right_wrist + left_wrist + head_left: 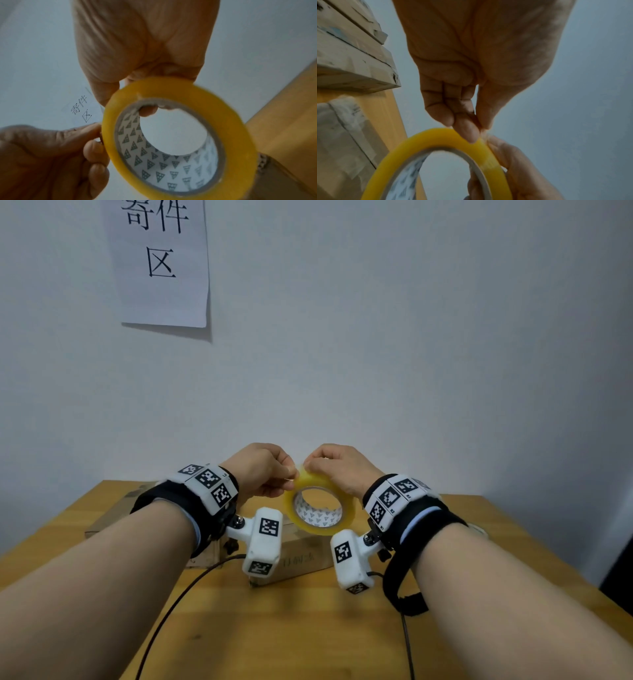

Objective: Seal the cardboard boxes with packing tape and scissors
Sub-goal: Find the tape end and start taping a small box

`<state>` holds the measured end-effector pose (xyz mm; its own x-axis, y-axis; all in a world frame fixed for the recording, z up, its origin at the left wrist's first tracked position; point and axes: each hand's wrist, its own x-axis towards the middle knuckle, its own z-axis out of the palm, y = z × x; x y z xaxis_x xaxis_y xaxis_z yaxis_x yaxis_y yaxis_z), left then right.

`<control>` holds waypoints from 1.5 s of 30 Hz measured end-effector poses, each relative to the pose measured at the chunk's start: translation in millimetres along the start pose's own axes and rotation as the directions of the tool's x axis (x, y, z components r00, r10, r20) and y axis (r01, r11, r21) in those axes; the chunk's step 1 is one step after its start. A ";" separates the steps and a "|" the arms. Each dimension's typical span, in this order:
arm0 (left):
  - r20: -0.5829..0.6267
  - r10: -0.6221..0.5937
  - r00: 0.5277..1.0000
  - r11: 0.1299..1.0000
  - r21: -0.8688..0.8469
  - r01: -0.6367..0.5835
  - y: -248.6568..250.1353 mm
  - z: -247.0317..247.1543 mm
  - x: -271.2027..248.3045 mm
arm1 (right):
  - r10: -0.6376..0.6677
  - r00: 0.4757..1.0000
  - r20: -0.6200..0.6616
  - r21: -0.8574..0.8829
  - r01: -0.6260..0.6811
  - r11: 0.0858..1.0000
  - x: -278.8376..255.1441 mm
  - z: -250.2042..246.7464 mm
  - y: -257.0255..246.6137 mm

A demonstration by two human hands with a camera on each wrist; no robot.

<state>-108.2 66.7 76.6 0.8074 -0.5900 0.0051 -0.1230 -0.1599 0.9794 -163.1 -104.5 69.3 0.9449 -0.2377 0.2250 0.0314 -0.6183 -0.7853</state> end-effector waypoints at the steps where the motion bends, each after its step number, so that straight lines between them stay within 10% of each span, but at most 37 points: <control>1: 0.023 -0.003 1.000 1.000 -0.018 0.004 -0.3 -0.7 0.0 | 0.000 1.000 -0.010 0.033 0.000 0.999 -0.3 -0.2 0.2; 6: 0.003 0.019 1.000 0.996 -0.082 -0.019 1.8 -11.2 2.2 | 0.018 1.000 0.001 0.075 -0.018 0.997 -3.8 -4.6 5.1; 14: 0.229 0.274 0.934 0.807 0.474 -0.353 2.7 -8.9 -1.0 | 0.008 0.994 0.106 0.067 -0.015 0.998 -6.1 -4.2 2.9; 21: 0.200 0.354 0.914 0.776 0.483 -0.406 6.7 -6.0 3.1 | 0.031 0.986 0.163 0.084 -0.045 0.995 -7.0 -6.6 3.7; 31: 0.058 0.395 0.917 0.784 0.499 -0.369 19.8 3.7 11.3 | -0.003 0.993 -0.117 0.089 0.014 0.996 -5.7 -26.7 11.6; 37: -0.073 0.355 0.932 0.840 0.462 -0.284 16.8 6.4 18.1 | 0.048 0.975 0.217 0.071 -0.064 0.995 -15.0 -17.4 6.5; 45: -0.111 0.310 0.944 0.900 0.353 -0.254 28.1 19.1 20.1 | -0.031 0.987 0.158 0.062 0.022 0.998 -6.5 -19.3 9.9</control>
<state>-106.3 35.3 100.4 0.7882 -0.5191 0.3306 -0.5197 -0.2737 0.8093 -175.2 -123.5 71.2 0.9830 -0.0971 0.1556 0.0721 -0.5754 -0.8147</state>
